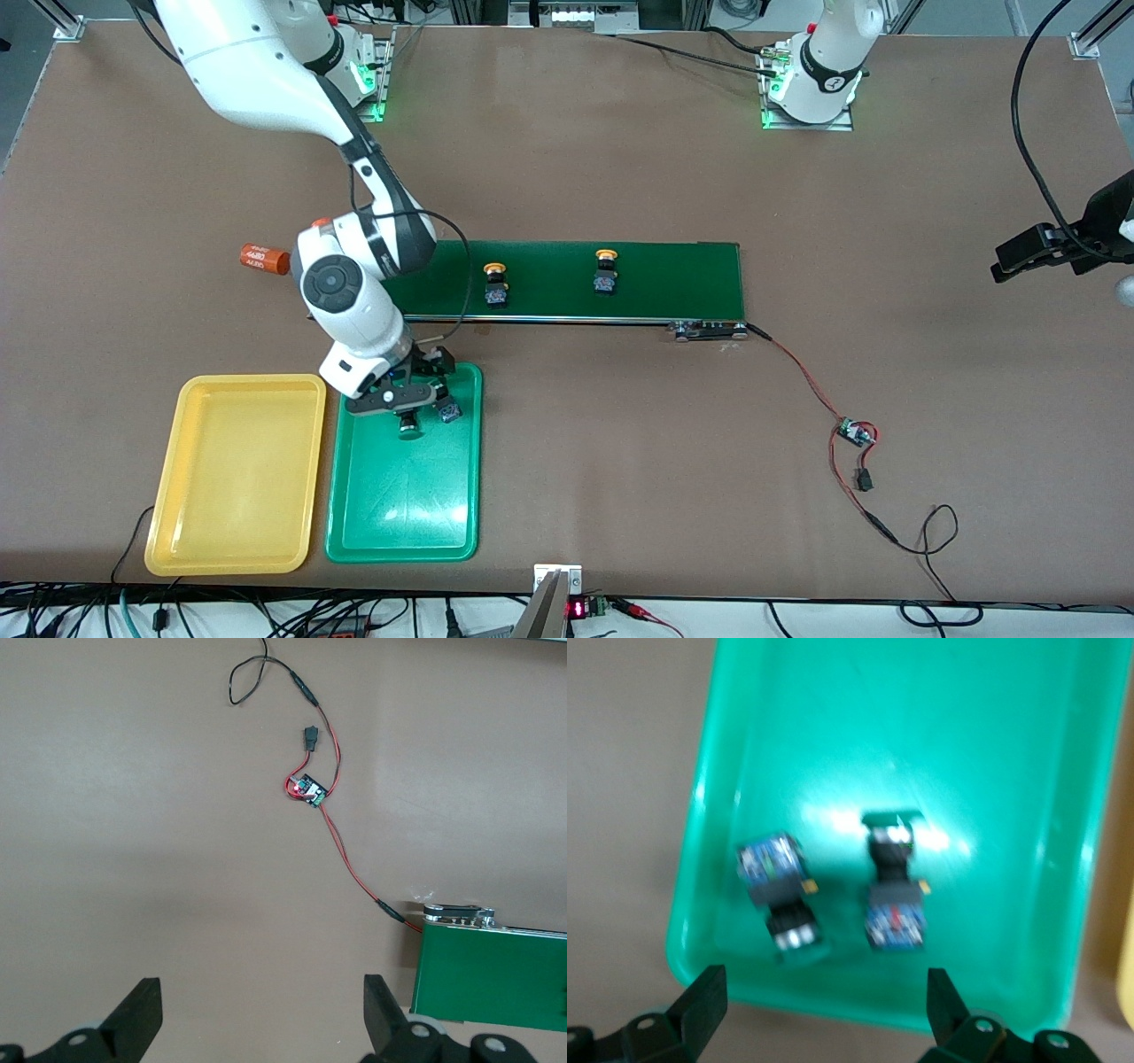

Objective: Sort buttons by color to trays
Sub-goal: 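Move the right gripper back to the orange-cap button on the belt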

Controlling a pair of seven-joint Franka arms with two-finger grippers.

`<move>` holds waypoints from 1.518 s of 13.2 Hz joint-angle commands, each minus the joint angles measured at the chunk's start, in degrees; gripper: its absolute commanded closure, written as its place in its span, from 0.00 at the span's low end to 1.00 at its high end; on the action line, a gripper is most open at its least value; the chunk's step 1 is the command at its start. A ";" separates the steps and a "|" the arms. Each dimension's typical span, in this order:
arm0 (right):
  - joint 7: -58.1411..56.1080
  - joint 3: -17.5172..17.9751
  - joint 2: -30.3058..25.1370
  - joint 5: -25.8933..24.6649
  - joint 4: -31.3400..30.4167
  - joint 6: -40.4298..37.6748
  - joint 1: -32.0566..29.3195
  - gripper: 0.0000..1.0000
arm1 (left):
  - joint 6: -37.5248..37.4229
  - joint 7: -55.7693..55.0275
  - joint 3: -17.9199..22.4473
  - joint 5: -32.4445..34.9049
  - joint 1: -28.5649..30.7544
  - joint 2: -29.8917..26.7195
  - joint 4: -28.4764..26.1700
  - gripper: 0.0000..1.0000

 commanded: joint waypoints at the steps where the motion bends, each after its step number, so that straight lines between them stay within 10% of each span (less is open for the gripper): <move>1: 0.84 0.80 -12.16 -0.48 -14.46 -0.42 -1.53 0.00 | -0.18 1.05 -0.20 -0.59 0.53 -1.13 -1.05 0.00; 9: 1.62 2.81 -26.86 0.31 -30.39 -0.86 -1.36 0.00 | 0.18 1.05 0.06 -0.59 0.53 -0.95 -1.05 0.00; 20: 13.24 8.18 -24.33 0.31 -31.72 -0.07 -1.27 0.00 | 0.26 1.05 0.24 -0.59 0.53 -0.95 -1.05 0.00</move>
